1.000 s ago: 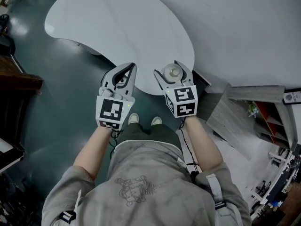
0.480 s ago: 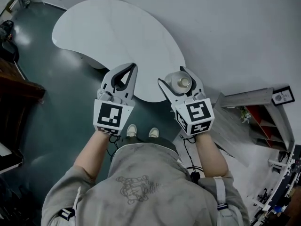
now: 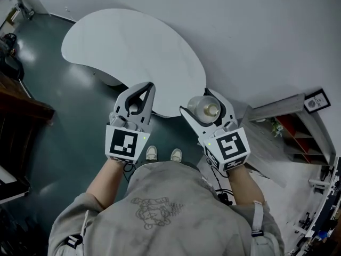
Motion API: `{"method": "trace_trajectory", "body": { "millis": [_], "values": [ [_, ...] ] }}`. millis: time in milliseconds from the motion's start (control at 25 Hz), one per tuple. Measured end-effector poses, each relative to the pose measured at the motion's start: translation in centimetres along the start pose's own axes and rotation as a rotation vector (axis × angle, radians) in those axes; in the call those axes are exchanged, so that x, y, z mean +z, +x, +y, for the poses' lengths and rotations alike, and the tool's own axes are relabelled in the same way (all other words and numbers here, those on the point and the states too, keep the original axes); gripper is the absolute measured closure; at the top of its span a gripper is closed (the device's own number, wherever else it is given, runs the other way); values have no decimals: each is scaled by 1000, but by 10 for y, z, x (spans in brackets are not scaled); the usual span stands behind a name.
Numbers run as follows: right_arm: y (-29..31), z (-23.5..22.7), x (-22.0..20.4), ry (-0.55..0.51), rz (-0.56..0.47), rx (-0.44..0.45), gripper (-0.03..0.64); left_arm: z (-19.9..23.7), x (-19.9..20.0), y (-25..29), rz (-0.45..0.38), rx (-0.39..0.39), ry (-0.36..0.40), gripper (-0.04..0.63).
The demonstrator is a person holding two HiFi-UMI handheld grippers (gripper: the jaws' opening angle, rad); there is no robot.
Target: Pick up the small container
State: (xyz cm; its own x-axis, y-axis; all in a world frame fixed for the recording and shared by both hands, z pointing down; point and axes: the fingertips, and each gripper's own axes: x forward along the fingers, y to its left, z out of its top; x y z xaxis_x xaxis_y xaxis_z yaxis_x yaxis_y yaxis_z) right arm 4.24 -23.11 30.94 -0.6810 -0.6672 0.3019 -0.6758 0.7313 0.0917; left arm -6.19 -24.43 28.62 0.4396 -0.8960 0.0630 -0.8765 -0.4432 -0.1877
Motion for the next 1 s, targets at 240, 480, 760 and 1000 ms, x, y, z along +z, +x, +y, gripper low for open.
{"method": "trace_trajectory", "body": {
  "millis": [240, 480, 760, 1000],
  "values": [
    [-20, 9, -24, 32, 40, 12, 282, -14, 2, -13, 0, -3, 29, 578],
    [-24, 3, -61, 79, 114, -16, 282, -19, -34, -14, 69, -7, 41, 578],
    [-20, 0, -77, 141, 121, -20, 282, -27, -44, -16, 93, -27, -15, 578],
    [-17, 8, -68, 120, 95, 11, 283, -25, -41, -13, 89, -25, 0, 578]
  ]
}}
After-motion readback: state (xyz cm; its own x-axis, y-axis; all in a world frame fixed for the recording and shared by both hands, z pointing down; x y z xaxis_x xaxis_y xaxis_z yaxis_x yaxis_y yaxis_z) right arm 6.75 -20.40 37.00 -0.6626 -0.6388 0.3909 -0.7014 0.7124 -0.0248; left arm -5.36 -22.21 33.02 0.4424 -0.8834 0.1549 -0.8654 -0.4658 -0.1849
